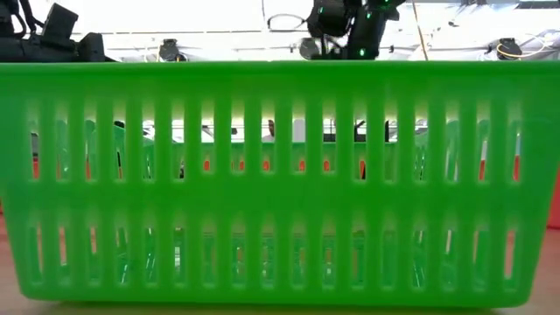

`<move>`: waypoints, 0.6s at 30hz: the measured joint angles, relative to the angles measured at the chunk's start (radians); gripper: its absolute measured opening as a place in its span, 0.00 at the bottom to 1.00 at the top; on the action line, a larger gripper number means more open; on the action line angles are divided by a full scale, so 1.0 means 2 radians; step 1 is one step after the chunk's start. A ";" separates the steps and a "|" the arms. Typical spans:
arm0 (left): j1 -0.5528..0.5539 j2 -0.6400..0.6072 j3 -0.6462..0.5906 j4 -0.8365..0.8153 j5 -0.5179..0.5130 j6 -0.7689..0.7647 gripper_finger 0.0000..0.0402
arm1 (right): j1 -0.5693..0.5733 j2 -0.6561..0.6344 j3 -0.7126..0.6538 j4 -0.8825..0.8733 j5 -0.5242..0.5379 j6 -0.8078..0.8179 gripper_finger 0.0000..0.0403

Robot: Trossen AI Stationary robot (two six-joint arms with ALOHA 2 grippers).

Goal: Stack baskets on shelf by color
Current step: Stack the black bin on top of the black bin on the shelf

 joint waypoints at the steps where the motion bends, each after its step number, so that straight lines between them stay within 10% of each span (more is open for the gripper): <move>1: 0.000 0.000 0.000 -0.005 0.000 -0.007 0.10 | 0.003 -0.007 0.000 0.013 0.005 0.000 0.30; 11: 0.000 0.000 0.028 -0.159 -0.049 -0.137 0.15 | 0.032 -0.059 0.000 0.125 -0.002 0.000 0.31; 18: 0.000 0.057 0.131 -0.346 -0.011 -0.260 0.36 | 0.041 -0.027 0.000 0.181 -0.164 0.029 0.32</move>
